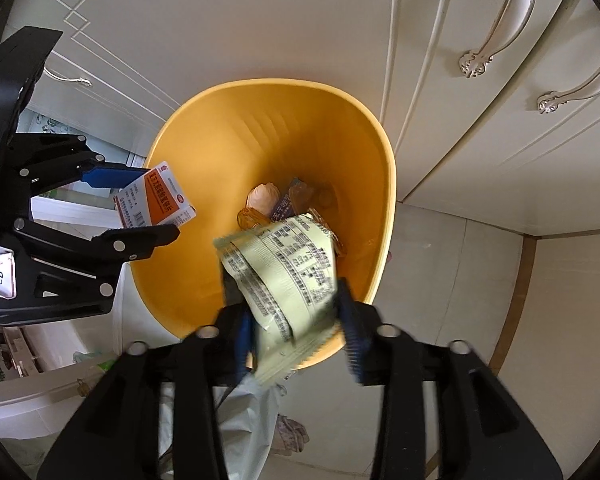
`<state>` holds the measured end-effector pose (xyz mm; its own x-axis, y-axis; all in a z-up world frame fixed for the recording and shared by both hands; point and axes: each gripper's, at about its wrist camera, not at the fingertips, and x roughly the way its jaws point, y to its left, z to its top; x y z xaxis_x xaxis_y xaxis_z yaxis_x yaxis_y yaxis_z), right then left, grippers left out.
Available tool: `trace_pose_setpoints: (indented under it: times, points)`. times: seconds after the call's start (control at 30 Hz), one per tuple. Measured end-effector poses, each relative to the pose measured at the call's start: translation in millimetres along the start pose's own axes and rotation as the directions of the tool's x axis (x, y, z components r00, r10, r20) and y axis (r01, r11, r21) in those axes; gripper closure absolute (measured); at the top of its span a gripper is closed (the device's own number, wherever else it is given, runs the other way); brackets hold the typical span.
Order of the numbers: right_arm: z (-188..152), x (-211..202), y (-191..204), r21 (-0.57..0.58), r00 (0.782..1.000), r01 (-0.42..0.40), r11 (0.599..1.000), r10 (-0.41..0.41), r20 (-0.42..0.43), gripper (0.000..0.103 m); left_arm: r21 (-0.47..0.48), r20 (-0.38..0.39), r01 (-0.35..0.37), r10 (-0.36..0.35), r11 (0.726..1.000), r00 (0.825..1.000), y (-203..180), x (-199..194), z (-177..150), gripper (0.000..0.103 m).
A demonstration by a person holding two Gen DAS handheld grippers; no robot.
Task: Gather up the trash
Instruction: 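Carry the box and packet down over the yellow bin and open both tools, then raise both tools from the bin back toward the counter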
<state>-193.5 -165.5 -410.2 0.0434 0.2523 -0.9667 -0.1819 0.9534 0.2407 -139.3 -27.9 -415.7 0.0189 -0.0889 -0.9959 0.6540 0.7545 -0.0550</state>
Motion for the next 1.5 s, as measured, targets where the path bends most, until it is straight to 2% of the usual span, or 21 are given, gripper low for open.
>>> trace_pose_setpoints:
  times: [0.03, 0.07, 0.17, 0.6, 0.8, 1.0, 1.23, 1.37, 1.5]
  points:
    - [0, -1, 1, 0.000, 1.000, -0.001, 1.000, 0.001, 0.007, 0.045, 0.000, 0.006, -0.007, 0.007, 1.000, 1.000, 0, -1, -1, 0.034]
    - [-1, -3, 1, -0.003, 1.000, 0.008, 1.000, -0.008, 0.012, 0.044, 0.000, 0.012, -0.015, 0.015, 1.000, 1.000, 0, -2, -1, 0.031]
    - [-1, -6, -1, 0.009, 1.000, 0.013, 1.000, -0.013, 0.019, 0.044, 0.003, 0.020, -0.019, 0.019, 1.000, 1.000, 0, -9, -2, 0.030]
    - [-6, -39, 1, 0.041, 0.998, 0.021, 0.999, -0.024, 0.066, 0.044, -0.005, 0.049, -0.022, 0.022, 1.000, 0.999, -5, -45, -6, 0.030]
    - [-14, -74, 15, 0.042, 0.994, 0.012, 0.999, -0.017, 0.112, 0.044, -0.020, 0.085, -0.029, 0.030, 0.999, 0.996, -5, -74, -17, 0.030]
    - [-26, -124, 35, 0.055, 0.982, -0.004, 0.998, -0.006, 0.190, 0.044, -0.062, 0.135, -0.032, 0.040, 0.998, 0.990, -12, -122, -37, 0.030]
    - [-44, -197, 47, 0.118, 0.947, -0.015, 0.993, -0.024, 0.320, 0.044, -0.171, 0.237, -0.013, 0.054, 0.985, 0.970, -14, -194, -61, 0.029]
    - [-44, -236, 50, 0.150, 0.916, -0.029, 0.988, -0.034, 0.401, 0.043, -0.237, 0.294, -0.003, 0.075, 0.972, 0.953, -11, -225, -65, 0.029]
    - [-31, -271, 55, 0.148, 0.874, -0.027, 0.989, -0.048, 0.483, 0.041, -0.295, 0.353, 0.000, 0.109, 0.956, 0.929, -1, -258, -60, 0.028]
